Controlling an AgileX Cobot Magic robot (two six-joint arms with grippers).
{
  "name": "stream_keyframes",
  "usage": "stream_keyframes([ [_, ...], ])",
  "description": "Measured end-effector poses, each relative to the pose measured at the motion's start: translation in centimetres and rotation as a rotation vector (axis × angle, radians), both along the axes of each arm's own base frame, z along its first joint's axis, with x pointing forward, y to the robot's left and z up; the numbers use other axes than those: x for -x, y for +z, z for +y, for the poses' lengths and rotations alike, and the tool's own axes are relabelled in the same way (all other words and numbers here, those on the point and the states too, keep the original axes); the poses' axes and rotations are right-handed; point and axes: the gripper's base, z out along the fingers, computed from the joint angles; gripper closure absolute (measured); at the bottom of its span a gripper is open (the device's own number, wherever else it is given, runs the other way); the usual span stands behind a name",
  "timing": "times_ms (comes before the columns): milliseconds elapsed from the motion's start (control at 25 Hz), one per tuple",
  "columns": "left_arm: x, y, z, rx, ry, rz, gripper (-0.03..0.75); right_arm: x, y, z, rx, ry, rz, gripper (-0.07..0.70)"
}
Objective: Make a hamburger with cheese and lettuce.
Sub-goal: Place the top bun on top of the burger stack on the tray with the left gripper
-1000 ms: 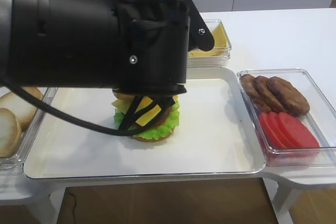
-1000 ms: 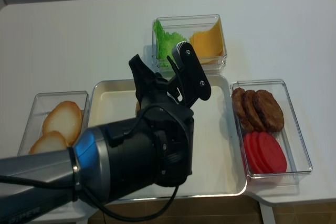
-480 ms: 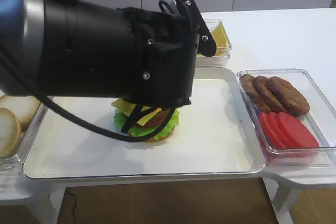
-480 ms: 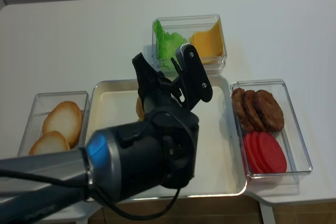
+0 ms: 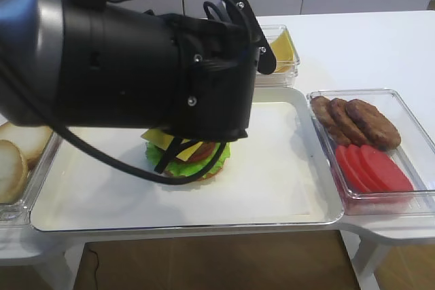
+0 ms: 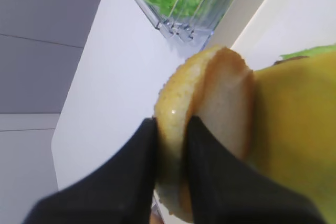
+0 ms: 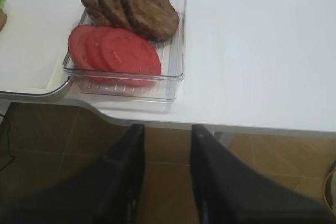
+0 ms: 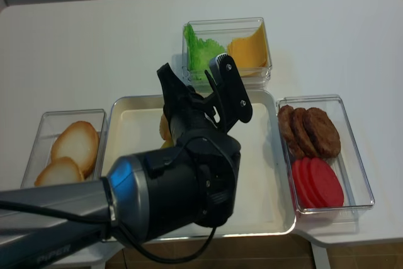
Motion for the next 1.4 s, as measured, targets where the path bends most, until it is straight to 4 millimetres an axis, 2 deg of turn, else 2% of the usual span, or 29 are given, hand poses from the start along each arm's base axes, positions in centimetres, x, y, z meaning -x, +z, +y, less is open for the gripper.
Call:
stream_keyframes([
  [1080, 1.2, 0.0, -1.0, 0.001, -0.043, -0.004, 0.580, 0.0, 0.0, 0.0, 0.000, 0.000, 0.000, 0.386],
  [1400, 1.1, 0.4, -0.8, -0.038, -0.023, -0.040, 0.578, 0.0, 0.0, 0.0, 0.000, 0.000, 0.000, 0.386],
])
